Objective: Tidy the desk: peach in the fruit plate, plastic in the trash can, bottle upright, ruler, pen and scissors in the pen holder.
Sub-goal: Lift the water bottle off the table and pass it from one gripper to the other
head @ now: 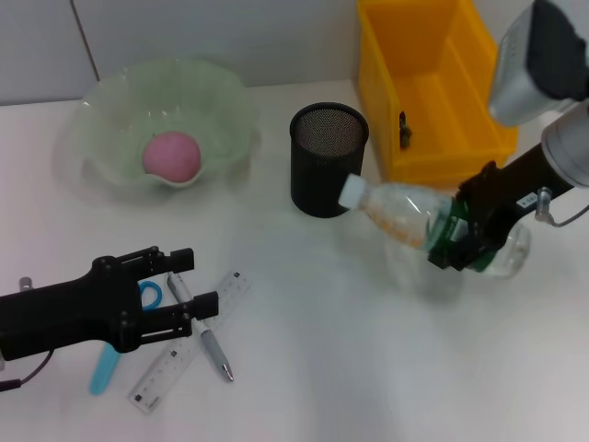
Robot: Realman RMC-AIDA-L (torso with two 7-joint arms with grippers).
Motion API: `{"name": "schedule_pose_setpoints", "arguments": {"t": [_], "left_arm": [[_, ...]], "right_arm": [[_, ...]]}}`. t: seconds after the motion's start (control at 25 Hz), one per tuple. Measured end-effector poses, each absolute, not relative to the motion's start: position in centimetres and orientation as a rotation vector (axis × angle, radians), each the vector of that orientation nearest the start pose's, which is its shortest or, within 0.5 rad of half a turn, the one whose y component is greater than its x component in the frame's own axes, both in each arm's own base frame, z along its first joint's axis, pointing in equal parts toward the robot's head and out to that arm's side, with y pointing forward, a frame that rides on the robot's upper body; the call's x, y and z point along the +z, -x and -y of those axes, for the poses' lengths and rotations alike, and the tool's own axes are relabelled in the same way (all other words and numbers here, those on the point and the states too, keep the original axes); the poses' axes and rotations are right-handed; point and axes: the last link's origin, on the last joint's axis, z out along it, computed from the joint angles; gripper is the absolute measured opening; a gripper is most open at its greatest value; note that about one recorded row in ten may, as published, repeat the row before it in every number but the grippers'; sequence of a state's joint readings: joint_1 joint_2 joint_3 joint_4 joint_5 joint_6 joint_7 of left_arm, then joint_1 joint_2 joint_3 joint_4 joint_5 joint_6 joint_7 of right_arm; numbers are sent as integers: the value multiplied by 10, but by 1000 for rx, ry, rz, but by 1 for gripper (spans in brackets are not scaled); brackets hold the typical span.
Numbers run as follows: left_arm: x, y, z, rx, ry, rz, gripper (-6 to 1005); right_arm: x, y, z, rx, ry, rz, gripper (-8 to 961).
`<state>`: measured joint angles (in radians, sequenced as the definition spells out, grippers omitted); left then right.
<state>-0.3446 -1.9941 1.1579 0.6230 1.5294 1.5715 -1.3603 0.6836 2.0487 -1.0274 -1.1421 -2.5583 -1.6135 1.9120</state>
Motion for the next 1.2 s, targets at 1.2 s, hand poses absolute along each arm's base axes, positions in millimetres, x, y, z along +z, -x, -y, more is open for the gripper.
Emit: {"name": "schedule_pose_setpoints", "arguments": {"t": [1.2], "left_arm": [[-1, 248, -294, -1357, 2433, 549, 785]], "right_arm": [[-30, -213, -343, 892, 2733, -78, 773]]}}
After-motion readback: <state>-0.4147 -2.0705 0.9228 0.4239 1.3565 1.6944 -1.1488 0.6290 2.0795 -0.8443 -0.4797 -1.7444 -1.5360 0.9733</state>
